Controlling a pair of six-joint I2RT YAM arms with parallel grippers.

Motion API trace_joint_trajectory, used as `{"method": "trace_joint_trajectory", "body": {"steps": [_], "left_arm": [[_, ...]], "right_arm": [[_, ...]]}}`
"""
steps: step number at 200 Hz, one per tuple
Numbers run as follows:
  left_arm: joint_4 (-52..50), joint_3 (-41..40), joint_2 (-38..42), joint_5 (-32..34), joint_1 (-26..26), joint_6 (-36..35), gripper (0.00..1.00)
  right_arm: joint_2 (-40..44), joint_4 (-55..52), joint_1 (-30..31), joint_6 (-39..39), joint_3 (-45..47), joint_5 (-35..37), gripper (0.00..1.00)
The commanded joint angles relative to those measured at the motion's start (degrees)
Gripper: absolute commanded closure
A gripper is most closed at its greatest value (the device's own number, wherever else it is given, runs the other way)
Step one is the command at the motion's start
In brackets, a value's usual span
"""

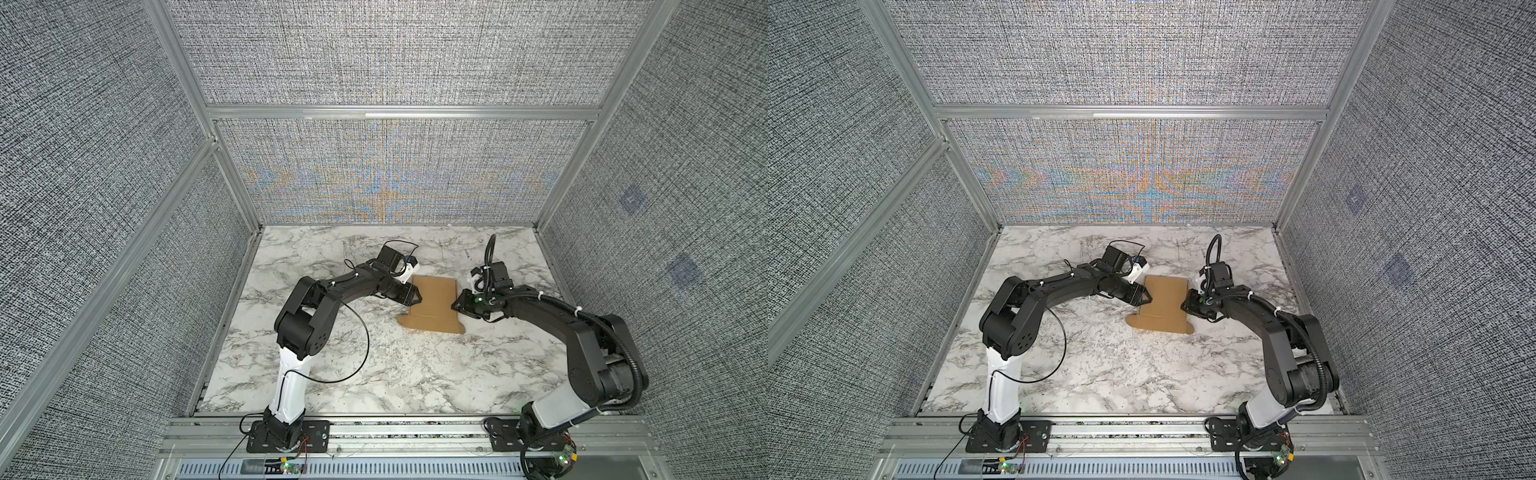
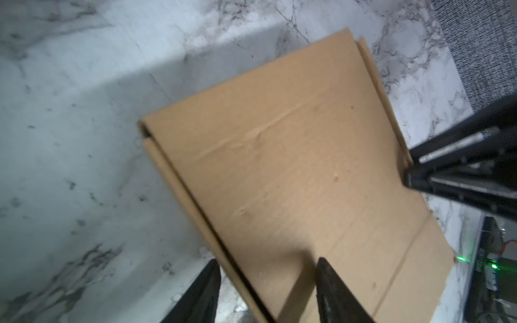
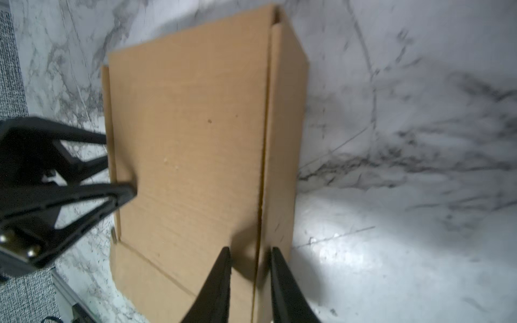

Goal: Assemble paper box
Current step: Rotate the paper box at the center of the table.

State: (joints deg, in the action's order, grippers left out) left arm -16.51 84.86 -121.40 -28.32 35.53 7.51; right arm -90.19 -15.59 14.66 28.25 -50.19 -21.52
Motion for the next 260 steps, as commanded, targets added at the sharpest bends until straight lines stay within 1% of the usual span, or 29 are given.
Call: {"method": "trace_joint_trajectory", "body": {"steps": [1, 15, 32, 49, 61, 79, 101, 116, 126, 141, 157, 167, 180, 193, 203, 205, 215, 223, 229, 251, 260], "left_arm": [[-5.08, 2.6, -1.18, 4.04, -0.36, -3.83, 0.4], [-5.77, 3.37, -0.62, 3.74, -1.26, -4.44, 0.36], [-7.1, 4.41, 0.7, 4.62, -2.62, -5.29, 0.32], [-7.46, 3.44, 4.73, 7.61, -3.3, -7.25, 0.27], [-6.76, 1.46, 8.06, 8.19, -3.75, -7.98, 0.23], [-4.57, -2.94, 12.93, 8.6, -4.06, -8.64, 0.22], [-3.01, -7.41, 16.63, 9.83, -4.19, -10.66, 0.22], [-2.43, -9.63, 18.81, 9.45, -4.33, -12.52, 0.22], [-1.44, -11.46, 20.31, 8.68, -4.33, -14.0, 0.23], [1.16, -15.67, 23.58, 7.37, -4.17, -16.88, 0.23], [1.48, -18.37, 26.4, 7.67, -4.15, -17.03, 0.23], [2.08, -20.39, 27.96, 7.14, -4.23, -15.3, 0.23], [4.77, -23.58, 29.77, 6.05, -4.58, -9.62, 0.23], [7.74, -26.42, 31.12, 4.58, -4.97, -2.63, 0.12], [9.76, -28.42, 31.57, 1.71, -5.25, 2.22, 0.02], [10.21, -28.85, 31.53, 0.88, -5.33, 3.12, 0.01], [14.12, -31.24, 31.42, -4.43, -5.54, 7.46, 0.01], [17.68, -32.6, 31.02, -9.51, -5.52, 8.76, 0.01], [19.44, -33.08, 30.51, -12.07, -5.55, 9.28, 0.01], [19.58, -33.27, 28.2, -12.67, -5.72, 11.87, 0.01], [21.1, -34.33, 27.36, -14.14, -5.84, 13.46, 0.01]], "right_arm": [[1.95, 0.3, 2.27, 3.39, 1.43, -1.31, 0.73], [4.33, 0.49, 3.61, 4.16, 2.83, -0.72, 0.73], [6.52, -1.93, 3.48, 2.8, 2.26, 0.9, 0.73], [7.94, -7.31, 2.51, -0.21, -0.52, 5.03, 0.73], [8.45, -9.49, 2.11, -2.23, -2.04, 7.25, 0.72], [8.0, -10.22, 1.9, -3.63, -2.36, 8.09, 0.72], [8.5, -8.98, 3.17, -1.4, -0.3, 7.5, 0.72], [9.79, -7.33, 4.14, -1.26, 1.74, 7.62, 0.73], [10.21, -7.16, 4.19, -1.8, 2.51, 8.1, 0.73], [10.86, -9.01, 3.91, -2.8, 2.06, 10.87, 0.73], [11.26, -10.11, 3.42, -5.38, 0.28, 11.83, 0.72], [10.98, -9.12, 3.03, -7.43, -0.6, 12.54, 0.71], [9.38, -7.86, 2.14, -10.46, -2.34, 13.43, 0.66], [5.68, -7.49, 1.46, -13.54, -7.29, 13.48, 0.62], [2.01, -8.67, 1.08, -15.75, -11.26, 12.68, 0.61], [1.48, -8.99, 1.06, -16.36, -12.32, 12.43, 0.6], [-2.98, -11.19, 0.84, -18.87, -17.22, 11.92, 0.59], [-6.21, -12.65, 0.62, -20.0, -20.74, 11.85, 0.58], [-8.29, -13.58, 0.29, -20.55, -22.95, 11.57, 0.58], [-13.27, -13.77, -1.02, -20.78, -27.01, 8.77, 0.59], [-14.71, -13.22, -1.44, -20.77, -27.73, 6.69, 0.59]]}}
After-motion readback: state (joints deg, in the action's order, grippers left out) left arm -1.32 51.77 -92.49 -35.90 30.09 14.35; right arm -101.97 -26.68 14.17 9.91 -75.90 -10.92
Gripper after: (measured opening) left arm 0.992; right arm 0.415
